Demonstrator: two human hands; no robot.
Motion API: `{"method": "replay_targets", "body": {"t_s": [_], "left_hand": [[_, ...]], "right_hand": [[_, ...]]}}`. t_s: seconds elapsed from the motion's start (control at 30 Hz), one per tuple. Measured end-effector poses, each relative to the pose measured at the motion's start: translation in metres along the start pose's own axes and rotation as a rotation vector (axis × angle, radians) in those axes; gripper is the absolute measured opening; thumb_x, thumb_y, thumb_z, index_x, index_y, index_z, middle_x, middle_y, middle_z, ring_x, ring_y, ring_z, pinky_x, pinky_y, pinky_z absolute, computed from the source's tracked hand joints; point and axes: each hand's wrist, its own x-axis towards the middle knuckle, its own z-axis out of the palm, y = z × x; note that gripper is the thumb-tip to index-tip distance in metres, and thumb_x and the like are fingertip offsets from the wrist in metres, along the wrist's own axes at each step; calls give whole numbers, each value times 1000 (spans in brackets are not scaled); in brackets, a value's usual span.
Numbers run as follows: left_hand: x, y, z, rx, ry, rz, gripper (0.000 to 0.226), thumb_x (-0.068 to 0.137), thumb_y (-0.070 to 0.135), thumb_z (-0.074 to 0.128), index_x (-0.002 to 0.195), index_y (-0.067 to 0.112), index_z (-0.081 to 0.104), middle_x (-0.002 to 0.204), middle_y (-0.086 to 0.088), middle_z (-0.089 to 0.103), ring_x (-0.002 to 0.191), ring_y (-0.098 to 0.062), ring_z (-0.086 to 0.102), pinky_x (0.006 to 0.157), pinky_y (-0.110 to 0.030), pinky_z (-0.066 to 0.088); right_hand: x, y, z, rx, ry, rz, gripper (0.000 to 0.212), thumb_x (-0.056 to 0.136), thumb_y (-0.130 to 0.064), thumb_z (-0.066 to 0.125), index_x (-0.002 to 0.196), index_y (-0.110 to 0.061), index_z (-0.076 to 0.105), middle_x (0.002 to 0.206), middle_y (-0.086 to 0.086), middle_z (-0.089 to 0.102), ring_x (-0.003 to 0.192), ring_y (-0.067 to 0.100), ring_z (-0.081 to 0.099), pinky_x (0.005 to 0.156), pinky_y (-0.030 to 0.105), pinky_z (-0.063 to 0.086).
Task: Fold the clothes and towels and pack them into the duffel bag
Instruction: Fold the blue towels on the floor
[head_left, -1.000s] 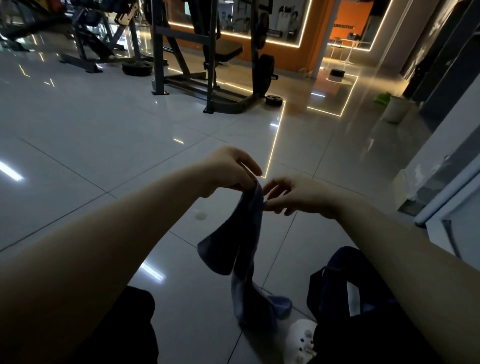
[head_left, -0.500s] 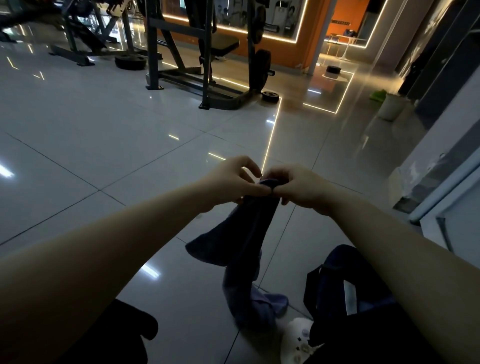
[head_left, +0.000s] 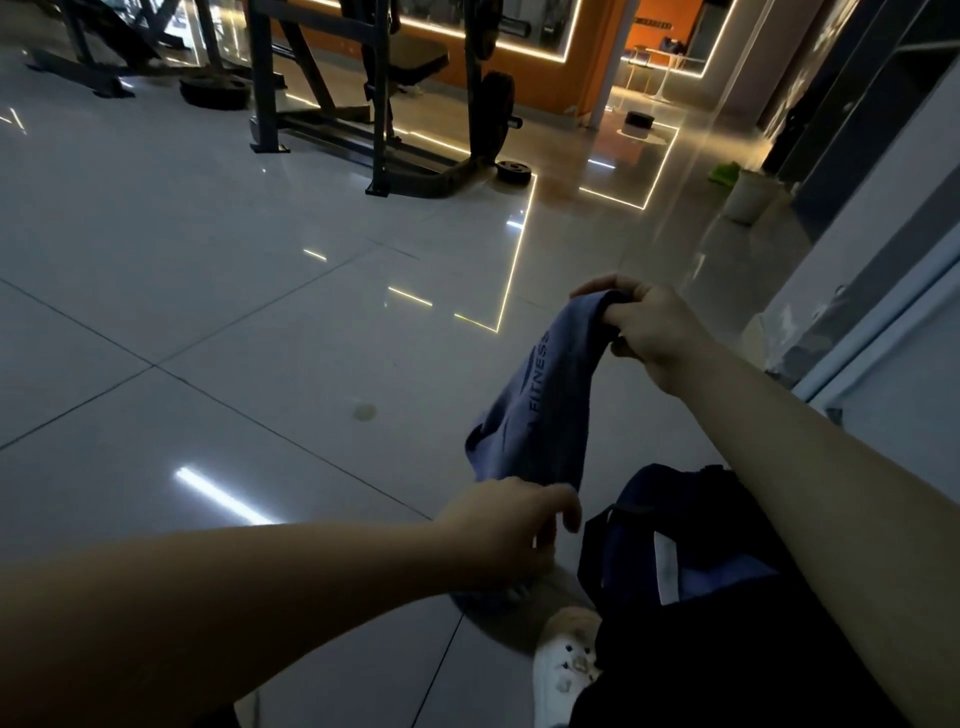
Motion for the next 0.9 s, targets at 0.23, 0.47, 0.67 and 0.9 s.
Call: {"method": "replay_targets", "body": {"t_s": [0.23, 0.47, 0.67, 0.9], "left_hand": [[14, -24, 4, 108, 105, -131, 16, 91, 30, 57, 104, 23, 60, 97, 3, 63, 83, -14, 55, 70, -29, 46], [25, -8, -15, -461, 571, -254, 75, 71, 49, 77, 129, 27, 35, 120, 6, 41, 107, -12, 47, 86, -30, 49], [36, -17, -34, -482, 701, -266, 52, 84, 15, 68, 124, 21, 36, 114, 0, 48, 102, -18, 56, 81, -29, 53], [33, -28, -56, -408, 631, -251, 35, 84, 15, 67, 109, 22, 44, 99, 2, 58, 87, -18, 63, 75, -42, 57]], "right_hand": [[-8, -2, -2, -14, -22, -20, 35, 89, 5, 47, 82, -24, 65, 81, -3, 61, 70, 10, 51, 58, 21, 39], [-19, -23, 13, 65, -50, -57, 16, 93, -6, 51, 88, -18, 59, 85, 2, 61, 77, 12, 60, 64, 25, 49], [-20, -32, 22, 67, 10, -41, 11, 93, -10, 51, 89, -9, 61, 84, 7, 61, 75, 15, 59, 65, 26, 48], [-13, -24, 21, 20, -9, -52, 23, 94, -21, 57, 101, 0, 63, 91, 13, 62, 82, 22, 59, 68, 30, 49]]}}
